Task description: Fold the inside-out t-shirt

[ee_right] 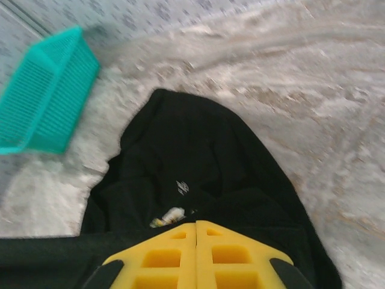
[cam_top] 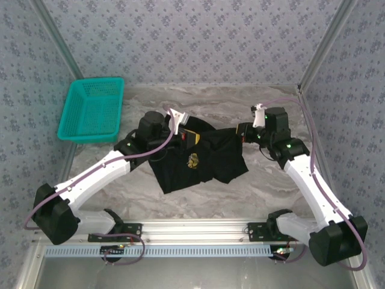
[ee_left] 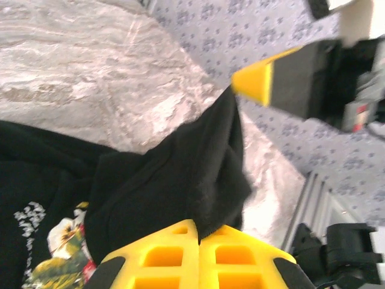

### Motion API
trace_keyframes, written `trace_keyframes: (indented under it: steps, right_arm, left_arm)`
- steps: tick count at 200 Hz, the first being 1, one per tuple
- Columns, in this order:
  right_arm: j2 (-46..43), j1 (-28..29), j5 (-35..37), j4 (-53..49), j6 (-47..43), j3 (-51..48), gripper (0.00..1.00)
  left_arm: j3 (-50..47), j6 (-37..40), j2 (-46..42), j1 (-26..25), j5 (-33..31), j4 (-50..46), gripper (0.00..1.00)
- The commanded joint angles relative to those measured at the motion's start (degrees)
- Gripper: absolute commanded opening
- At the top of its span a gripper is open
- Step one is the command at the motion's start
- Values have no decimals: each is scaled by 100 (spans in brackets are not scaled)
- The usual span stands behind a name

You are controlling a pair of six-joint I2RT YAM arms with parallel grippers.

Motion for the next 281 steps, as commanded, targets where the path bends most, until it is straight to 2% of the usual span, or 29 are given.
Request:
trace_keyframes:
  steps: [1, 15, 35, 63, 97, 130, 137, 154, 203, 218, 245, 262, 281]
  right_arm:
    - [-56, 179, 667, -777, -572, 419, 21]
    - [-379, 435, 548, -663, -859, 293, 31]
    - [-864, 909, 356, -411, -1118, -67, 41]
    - [-925, 1588, 337, -187, -1331, -411, 41]
    - [-265, 1648, 490, 427, -1123, -446, 39]
    - [177, 1783, 421, 692, -1633, -506, 43]
    - [231, 1846, 482, 706, -1736, -546, 44]
    - [261, 1955, 655, 831, -1867, -723, 56]
    - [461, 1957, 606, 1995, -1974, -1139, 63]
    - [681, 1960, 743, 2425, -1974, -1069, 58]
    - [722, 1896, 869, 2789, -1945, -926, 26]
    - [467, 1865, 724, 2412, -1955, -827, 12]
    - [107, 1825, 589, 1630, -1947, -729, 6]
  left_arm:
    - [-37, -381, 23, 81, 474, 418, 0]
    - [39, -413, 100, 87, 474, 331, 0]
    - [191, -445, 242, 92, 463, 190, 0]
    - [295, -373, 309, 87, 570, 125, 0]
    - [166, -69, 130, 91, 791, 203, 0]
    - [89, -32, 29, 90, 865, 297, 0]
    - [100, -27, 41, 95, 865, 290, 0]
    - [148, -15, 57, 94, 880, 249, 0]
    - [195, -21, 58, 90, 1010, 191, 0]
    - [178, -17, 54, 88, 1041, 164, 0]
    - [150, 90, 36, 91, 828, -43, 0]
    - [199, 156, 17, 88, 271, -345, 0]
    - [286, 212, 22, 101, -461, -724, 0]
